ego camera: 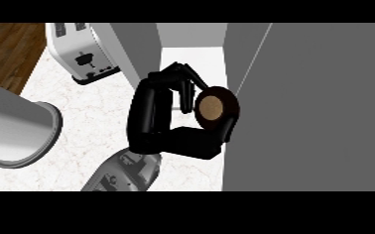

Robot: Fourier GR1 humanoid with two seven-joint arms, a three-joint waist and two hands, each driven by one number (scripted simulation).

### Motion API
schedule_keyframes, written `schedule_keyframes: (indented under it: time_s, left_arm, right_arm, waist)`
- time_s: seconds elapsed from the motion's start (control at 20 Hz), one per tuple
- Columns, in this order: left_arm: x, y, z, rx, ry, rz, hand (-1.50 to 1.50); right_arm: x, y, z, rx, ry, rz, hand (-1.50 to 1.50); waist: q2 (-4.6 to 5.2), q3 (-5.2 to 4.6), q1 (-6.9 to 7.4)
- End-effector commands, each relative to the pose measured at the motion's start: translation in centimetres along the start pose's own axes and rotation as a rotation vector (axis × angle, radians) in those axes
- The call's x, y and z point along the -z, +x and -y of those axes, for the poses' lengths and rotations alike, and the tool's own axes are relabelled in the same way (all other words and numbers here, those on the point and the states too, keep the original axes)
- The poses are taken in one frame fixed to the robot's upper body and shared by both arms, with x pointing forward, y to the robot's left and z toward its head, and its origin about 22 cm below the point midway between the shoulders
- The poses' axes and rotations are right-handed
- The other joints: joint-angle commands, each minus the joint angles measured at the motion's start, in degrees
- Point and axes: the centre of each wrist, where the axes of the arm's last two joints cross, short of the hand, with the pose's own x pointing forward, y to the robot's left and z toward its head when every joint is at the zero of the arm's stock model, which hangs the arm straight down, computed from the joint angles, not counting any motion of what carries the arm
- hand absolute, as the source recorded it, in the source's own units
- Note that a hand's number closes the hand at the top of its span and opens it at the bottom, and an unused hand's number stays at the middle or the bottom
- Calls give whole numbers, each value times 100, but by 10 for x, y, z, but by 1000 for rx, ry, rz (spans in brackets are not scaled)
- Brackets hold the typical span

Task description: Pick up the wine, place it into the cabinet and close the cabinet

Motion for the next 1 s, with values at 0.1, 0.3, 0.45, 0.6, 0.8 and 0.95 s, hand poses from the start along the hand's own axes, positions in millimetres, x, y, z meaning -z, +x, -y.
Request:
schedule_keyframes:
  time_s: [0.1, 0.3, 0.45, 0.6, 0.8, 0.95]
  left_arm:
    - [16, -5, 9, 55, 18, 11, 150]
    - [10, -8, 4, 69, 47, 29, 150]
    - [10, -13, 18, 36, 51, -1, 150]
    - [7, -38, 2, 37, 78, 11, 150]
    - [9, -41, 7, 8, 127, -4, 150]
    - [9, -64, 0, 8, 138, 1, 150]
  right_arm:
    - [-25, 14, -1, 17, 43, 56, -150]
    - [-30, 23, -4, 18, 48, 59, -150]
    - [-25, 21, 3, 12, 48, 51, -150]
    - [-32, 21, 0, 11, 41, 60, -150]
    - [-20, 31, -6, 22, 45, 76, -150]
    - [-30, 20, -9, 29, 46, 69, -150]
  waist:
    - [1, 0, 12]
    - [-6, -2, 32]
    - [1, -1, 7]
    - [6, -3, -20]
    - [5, -6, -6]
    - [15, -5, -59]
